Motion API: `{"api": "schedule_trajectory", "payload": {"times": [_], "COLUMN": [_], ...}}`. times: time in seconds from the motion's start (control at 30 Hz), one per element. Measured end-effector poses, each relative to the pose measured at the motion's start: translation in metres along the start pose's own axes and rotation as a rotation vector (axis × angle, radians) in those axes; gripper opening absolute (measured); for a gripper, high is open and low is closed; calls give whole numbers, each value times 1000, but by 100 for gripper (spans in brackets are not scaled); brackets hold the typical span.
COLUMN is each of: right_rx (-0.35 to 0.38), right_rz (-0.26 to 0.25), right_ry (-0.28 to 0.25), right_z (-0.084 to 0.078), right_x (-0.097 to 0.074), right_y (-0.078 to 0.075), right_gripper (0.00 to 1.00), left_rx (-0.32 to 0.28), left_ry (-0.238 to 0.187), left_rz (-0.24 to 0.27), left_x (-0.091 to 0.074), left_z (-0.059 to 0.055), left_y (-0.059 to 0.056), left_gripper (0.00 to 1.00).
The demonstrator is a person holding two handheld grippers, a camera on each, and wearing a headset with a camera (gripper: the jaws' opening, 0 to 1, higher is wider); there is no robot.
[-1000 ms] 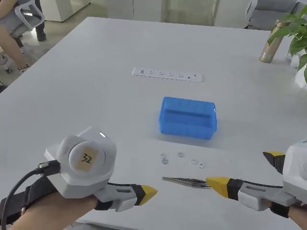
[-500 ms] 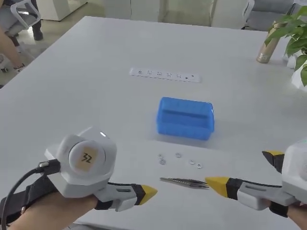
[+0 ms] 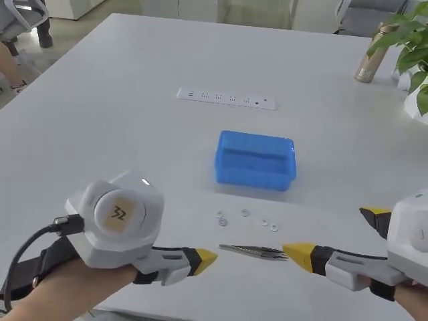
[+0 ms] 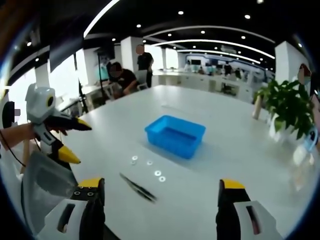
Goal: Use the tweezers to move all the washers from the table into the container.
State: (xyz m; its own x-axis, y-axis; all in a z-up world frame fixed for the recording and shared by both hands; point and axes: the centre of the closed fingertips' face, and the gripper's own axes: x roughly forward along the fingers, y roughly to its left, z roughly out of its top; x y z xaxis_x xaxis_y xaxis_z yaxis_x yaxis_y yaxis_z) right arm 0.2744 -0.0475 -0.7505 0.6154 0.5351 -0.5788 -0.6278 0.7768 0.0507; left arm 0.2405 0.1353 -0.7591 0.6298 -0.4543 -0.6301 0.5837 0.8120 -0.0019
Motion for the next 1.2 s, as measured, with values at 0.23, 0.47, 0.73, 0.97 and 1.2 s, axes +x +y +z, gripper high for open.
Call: {"api": "schedule_trajectory", "payload": {"times": [0.23, 0.47, 0.73, 0.97, 1.2], "right_rx": [5, 18, 21, 25, 35], "right_rz": [3, 6, 18, 30, 40], "right_ry": [8, 19, 43, 61, 71], "right_z": [-4, -11, -19, -23, -26], "right_x": [4, 6, 13, 18, 20], "right_y": [3, 5, 7, 11, 12], "right_gripper": [92, 90, 90, 89, 89], "left_rx": [-13, 30, 175, 240, 258], "left_ry": [42, 80, 122, 156, 177], "left_rz": [-99, -170, -241, -261, -290], "left_x": [18, 39, 67, 86, 99], "left_z": [-6, -11, -25, -31, -37], "left_y": [-6, -15, -23, -27, -31], "left_gripper": [45, 28, 13, 10, 7]}}
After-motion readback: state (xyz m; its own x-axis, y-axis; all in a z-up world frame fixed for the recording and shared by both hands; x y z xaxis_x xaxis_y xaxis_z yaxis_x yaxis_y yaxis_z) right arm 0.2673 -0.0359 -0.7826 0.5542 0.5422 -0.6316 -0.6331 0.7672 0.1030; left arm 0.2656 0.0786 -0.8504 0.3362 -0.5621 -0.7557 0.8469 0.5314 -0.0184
